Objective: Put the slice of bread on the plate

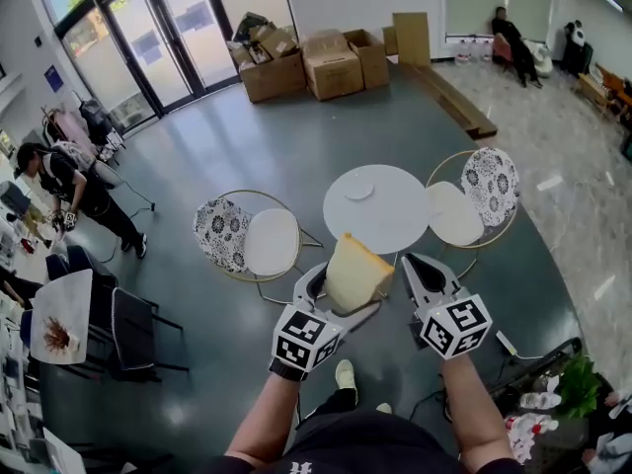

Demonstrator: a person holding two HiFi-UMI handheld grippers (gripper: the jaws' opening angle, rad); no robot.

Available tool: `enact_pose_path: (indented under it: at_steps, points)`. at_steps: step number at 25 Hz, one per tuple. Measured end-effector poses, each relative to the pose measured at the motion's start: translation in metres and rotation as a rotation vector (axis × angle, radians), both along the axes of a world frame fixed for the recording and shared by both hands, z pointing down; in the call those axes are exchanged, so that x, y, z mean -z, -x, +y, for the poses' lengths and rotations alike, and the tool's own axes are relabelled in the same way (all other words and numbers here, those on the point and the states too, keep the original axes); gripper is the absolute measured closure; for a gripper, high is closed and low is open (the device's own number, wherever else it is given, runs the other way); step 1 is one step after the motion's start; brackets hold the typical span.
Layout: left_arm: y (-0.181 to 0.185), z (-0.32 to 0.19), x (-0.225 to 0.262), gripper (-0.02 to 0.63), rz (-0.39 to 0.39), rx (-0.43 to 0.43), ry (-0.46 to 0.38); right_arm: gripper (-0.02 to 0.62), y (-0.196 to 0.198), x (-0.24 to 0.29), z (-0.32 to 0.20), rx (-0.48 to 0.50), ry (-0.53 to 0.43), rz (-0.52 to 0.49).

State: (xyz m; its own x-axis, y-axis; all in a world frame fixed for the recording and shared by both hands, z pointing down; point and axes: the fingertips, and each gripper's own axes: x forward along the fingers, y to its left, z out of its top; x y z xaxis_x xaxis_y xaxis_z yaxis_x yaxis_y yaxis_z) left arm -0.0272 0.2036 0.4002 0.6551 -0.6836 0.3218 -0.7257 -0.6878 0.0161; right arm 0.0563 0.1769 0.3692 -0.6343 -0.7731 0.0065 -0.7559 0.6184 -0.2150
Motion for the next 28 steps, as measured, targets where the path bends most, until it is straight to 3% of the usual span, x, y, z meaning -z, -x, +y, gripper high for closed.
enact_pose_path:
  at_steps: [17, 28]
  points:
    - [0.082, -0.155, -0.014, 0.084, -0.031, -0.070, -0.002, 0.589, 0.076, -0.003, -0.143, -0.108, 0.015, 0.014]
    - [0.083, -0.219, -0.039, 0.084, -0.050, -0.063, 0.034, 0.589, 0.076, -0.017, -0.207, -0.119, 0.032, 0.015]
